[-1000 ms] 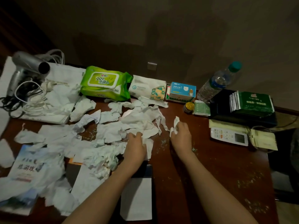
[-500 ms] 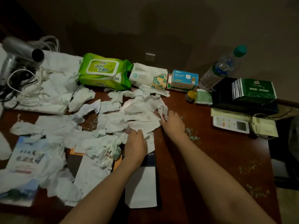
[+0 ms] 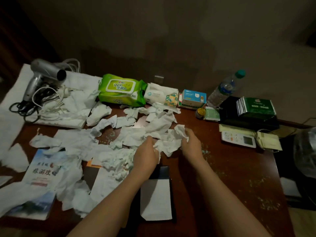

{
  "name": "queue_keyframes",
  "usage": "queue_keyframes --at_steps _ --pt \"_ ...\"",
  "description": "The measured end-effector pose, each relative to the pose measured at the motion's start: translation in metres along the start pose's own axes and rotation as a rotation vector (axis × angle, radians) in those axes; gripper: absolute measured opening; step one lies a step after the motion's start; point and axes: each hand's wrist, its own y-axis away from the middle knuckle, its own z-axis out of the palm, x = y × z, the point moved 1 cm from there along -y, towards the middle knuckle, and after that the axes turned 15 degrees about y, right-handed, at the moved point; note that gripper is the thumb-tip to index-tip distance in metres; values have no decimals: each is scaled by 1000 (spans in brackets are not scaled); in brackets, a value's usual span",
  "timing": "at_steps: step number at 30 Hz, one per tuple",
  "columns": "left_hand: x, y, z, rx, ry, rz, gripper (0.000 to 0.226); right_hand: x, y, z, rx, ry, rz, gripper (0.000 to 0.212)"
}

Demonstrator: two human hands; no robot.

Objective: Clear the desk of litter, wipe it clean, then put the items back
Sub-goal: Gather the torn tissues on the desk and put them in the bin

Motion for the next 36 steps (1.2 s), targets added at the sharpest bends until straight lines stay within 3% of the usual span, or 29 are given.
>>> queue_keyframes --at_steps 4,9,12,17,22,23,28,33,36 --pt "4 2 -5 -14 24 70 20 -4 15 -7 82 -61 76 10" --pt "11 11 -1 -51 76 81 25 -7 38 -20 184 -102 79 28" --pt "16 14 4 -106 10 108 33 -5 52 -29 194 -116 113 21" --pt "44 20 8 -197 -42 167 20 7 68 -55 190 -138 182 9" --pt "97 35 34 -265 25 295 18 36 94 -101 223 -113 152 12" --pt "109 41 44 -276 58 330 8 46 102 -113 251 -100 145 9" --pt "173 96 113 -375 135 382 13 124 152 -175 425 -78 232 15" --pt "231 177 209 -488 185 446 16 241 215 -228 462 -54 376 10" --pt "258 222 261 -532 172 499 38 303 248 -248 514 -82 439 13"
